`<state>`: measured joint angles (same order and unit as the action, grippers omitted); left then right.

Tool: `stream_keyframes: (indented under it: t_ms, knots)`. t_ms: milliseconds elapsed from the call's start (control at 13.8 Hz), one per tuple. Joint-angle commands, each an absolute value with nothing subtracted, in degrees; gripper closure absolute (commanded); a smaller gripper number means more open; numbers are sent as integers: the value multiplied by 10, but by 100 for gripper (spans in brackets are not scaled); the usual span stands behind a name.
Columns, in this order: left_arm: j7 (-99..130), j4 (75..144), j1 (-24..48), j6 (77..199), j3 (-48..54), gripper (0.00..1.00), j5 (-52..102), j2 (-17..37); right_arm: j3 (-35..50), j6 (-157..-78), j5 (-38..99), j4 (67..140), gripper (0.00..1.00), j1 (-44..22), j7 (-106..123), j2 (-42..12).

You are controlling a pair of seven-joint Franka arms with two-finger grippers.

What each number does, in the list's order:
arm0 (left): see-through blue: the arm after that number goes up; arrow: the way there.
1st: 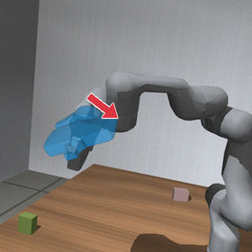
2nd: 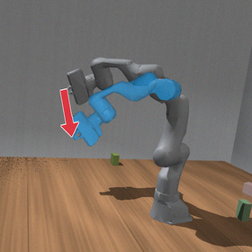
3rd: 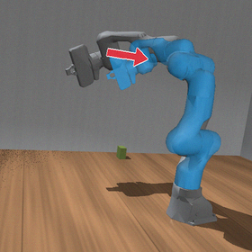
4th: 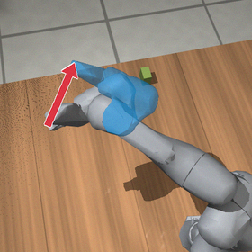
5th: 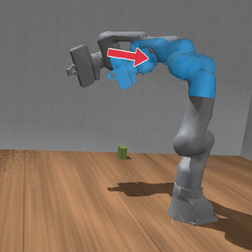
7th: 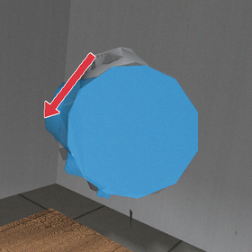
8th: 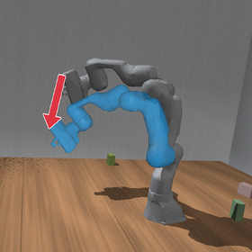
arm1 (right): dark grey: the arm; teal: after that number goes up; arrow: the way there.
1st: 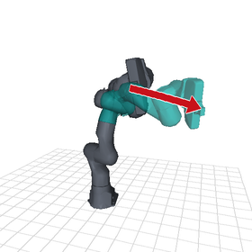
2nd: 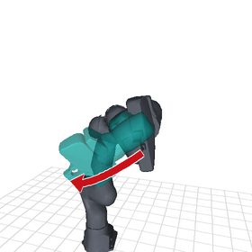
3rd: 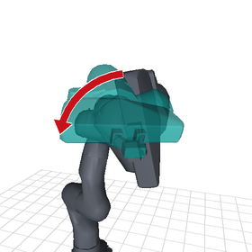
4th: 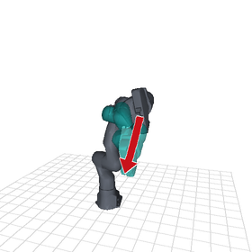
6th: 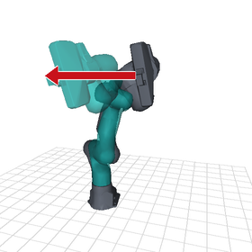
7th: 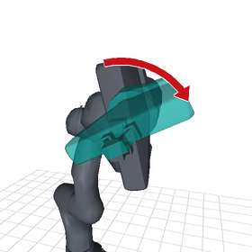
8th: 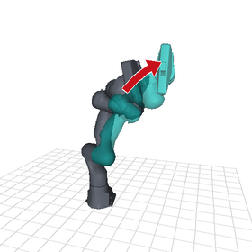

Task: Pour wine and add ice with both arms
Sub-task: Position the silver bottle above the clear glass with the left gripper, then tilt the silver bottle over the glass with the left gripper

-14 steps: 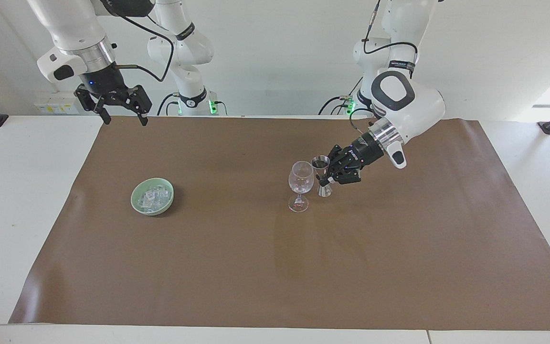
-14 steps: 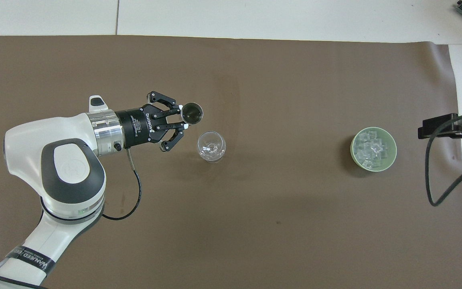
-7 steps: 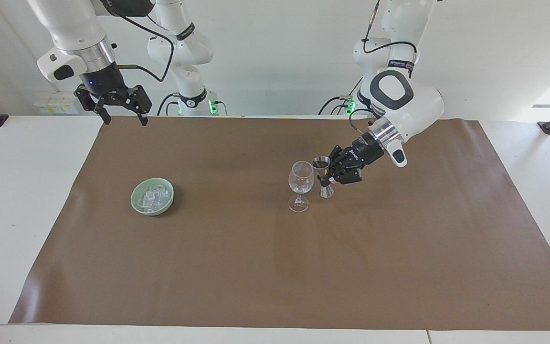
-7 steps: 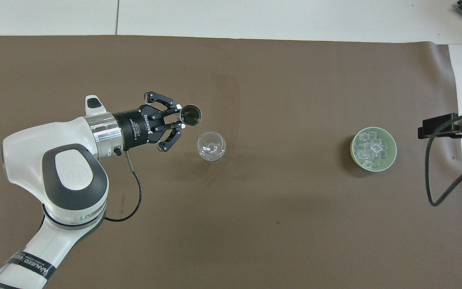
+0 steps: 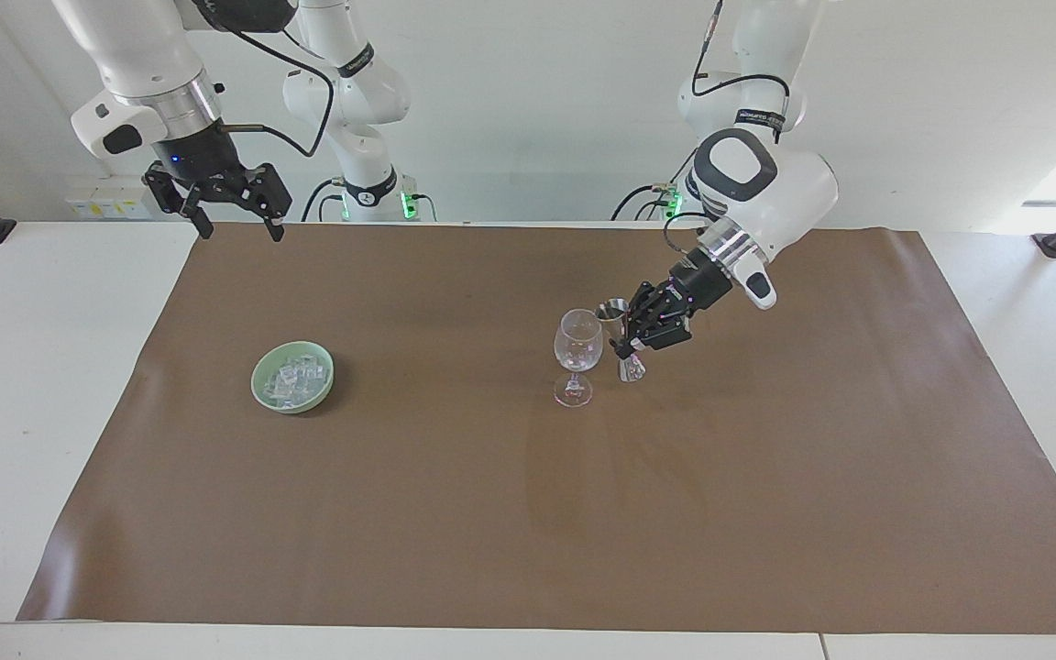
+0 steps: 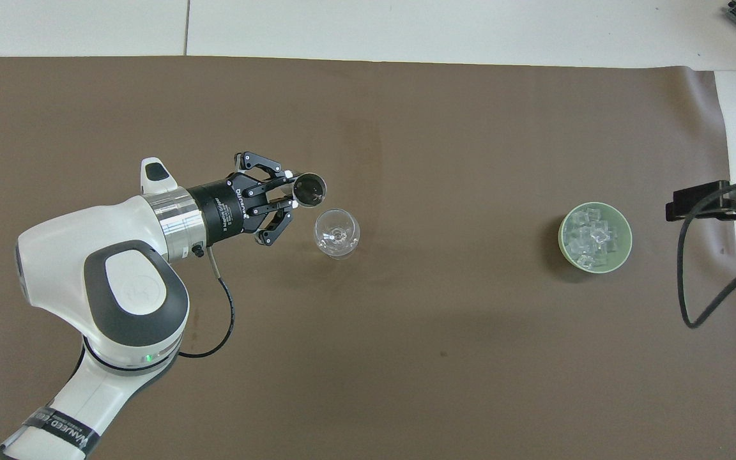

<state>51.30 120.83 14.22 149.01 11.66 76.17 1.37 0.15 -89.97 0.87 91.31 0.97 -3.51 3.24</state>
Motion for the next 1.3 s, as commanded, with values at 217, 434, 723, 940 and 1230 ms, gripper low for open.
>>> stream_keyframes:
  t_ms: [217,434,723,940,1230]
  knots:
    - [479,1233,173,1542,108,100,764,-9,-1,-900,19,925,0,11,-21,44]
    - [458,1242,188,1571,108,100,764,-10,-1,-900,19,925,0,11,-21,44]
    - [443,1243,195,1589,108,100,763,-12,-1,-900,19,925,0,11,-21,44]
    - [411,1252,204,1607,108,100,763,-16,-1,-900,19,925,0,11,-21,44]
    - [373,1254,205,1615,108,100,763,-18,-1,-900,19,925,0,11,-21,44]
